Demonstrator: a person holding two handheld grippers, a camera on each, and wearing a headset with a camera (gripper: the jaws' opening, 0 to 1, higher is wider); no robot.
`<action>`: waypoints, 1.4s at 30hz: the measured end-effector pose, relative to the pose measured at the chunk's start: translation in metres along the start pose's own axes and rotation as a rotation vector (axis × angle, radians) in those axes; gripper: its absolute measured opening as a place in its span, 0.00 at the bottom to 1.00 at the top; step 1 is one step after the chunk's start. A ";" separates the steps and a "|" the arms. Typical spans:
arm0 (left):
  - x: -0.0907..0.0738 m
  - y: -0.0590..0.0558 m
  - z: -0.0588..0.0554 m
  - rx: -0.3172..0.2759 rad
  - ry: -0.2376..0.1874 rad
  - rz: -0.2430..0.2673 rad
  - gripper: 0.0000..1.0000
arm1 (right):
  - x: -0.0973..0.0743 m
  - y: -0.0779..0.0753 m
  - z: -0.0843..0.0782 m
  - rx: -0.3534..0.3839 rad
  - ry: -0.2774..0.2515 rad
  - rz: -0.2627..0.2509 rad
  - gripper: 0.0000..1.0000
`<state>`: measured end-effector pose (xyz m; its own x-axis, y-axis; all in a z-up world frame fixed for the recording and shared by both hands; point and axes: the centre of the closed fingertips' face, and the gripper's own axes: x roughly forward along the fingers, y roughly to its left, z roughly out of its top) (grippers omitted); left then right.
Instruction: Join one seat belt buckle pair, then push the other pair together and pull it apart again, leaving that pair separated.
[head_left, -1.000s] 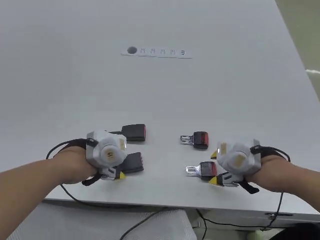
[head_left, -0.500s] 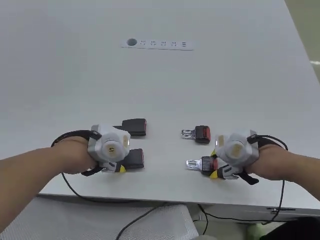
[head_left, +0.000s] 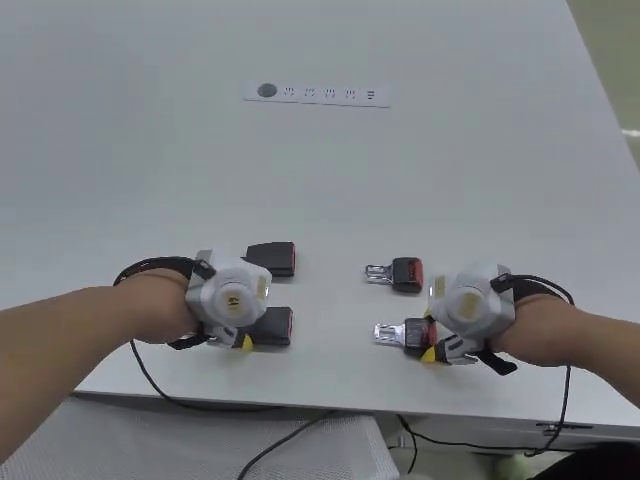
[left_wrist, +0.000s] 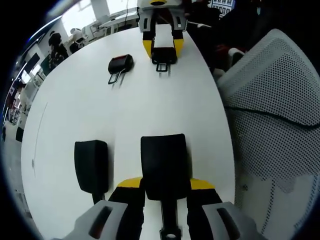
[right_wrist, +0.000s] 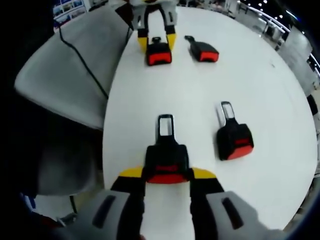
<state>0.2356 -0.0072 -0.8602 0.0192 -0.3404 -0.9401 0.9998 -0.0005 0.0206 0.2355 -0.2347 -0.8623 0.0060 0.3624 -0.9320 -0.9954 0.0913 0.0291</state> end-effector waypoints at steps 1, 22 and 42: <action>0.000 0.000 0.000 -0.002 0.000 0.000 0.33 | 0.000 0.000 0.001 0.009 -0.002 -0.002 0.34; 0.002 -0.001 0.000 -0.004 0.016 0.000 0.32 | 0.016 0.007 0.046 -0.031 -0.061 -0.020 0.34; 0.003 -0.003 0.000 0.006 0.022 0.003 0.32 | 0.037 0.013 0.095 -0.038 -0.098 -0.021 0.34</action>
<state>0.2329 -0.0085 -0.8629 0.0223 -0.3198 -0.9472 0.9997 -0.0048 0.0252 0.2316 -0.1320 -0.8619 0.0345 0.4500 -0.8924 -0.9978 0.0657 -0.0055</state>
